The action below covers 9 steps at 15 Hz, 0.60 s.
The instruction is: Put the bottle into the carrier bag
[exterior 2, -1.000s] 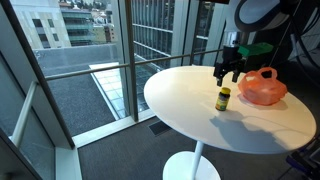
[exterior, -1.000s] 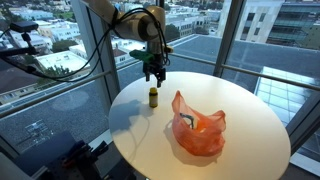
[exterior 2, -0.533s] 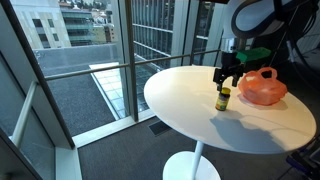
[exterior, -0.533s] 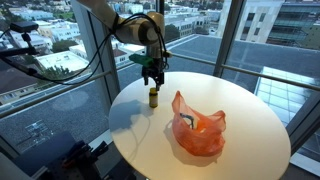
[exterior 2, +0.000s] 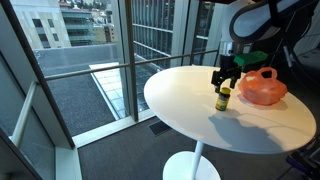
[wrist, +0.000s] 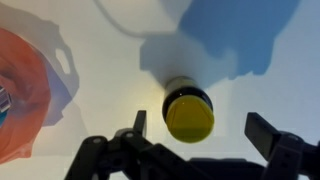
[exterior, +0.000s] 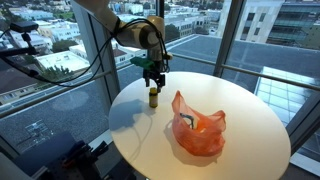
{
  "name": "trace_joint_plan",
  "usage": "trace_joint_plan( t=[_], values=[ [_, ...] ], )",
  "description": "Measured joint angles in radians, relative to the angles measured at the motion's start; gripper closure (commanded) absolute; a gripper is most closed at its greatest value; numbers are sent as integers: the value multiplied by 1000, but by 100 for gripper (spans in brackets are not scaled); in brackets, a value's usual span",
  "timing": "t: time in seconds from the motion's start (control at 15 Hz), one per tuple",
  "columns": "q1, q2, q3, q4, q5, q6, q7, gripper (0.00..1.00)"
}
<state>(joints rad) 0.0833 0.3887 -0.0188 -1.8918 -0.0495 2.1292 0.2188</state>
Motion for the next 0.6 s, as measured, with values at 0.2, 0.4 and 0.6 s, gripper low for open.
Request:
trace_joint_plan(
  t=[0.2,0.4,0.6],
  values=[
    [0,3,0,0,0,4,0,28],
    [0,3,0,0,0,4,2,56],
    [0,3,-1,0,0,4,7,80]
  ],
)
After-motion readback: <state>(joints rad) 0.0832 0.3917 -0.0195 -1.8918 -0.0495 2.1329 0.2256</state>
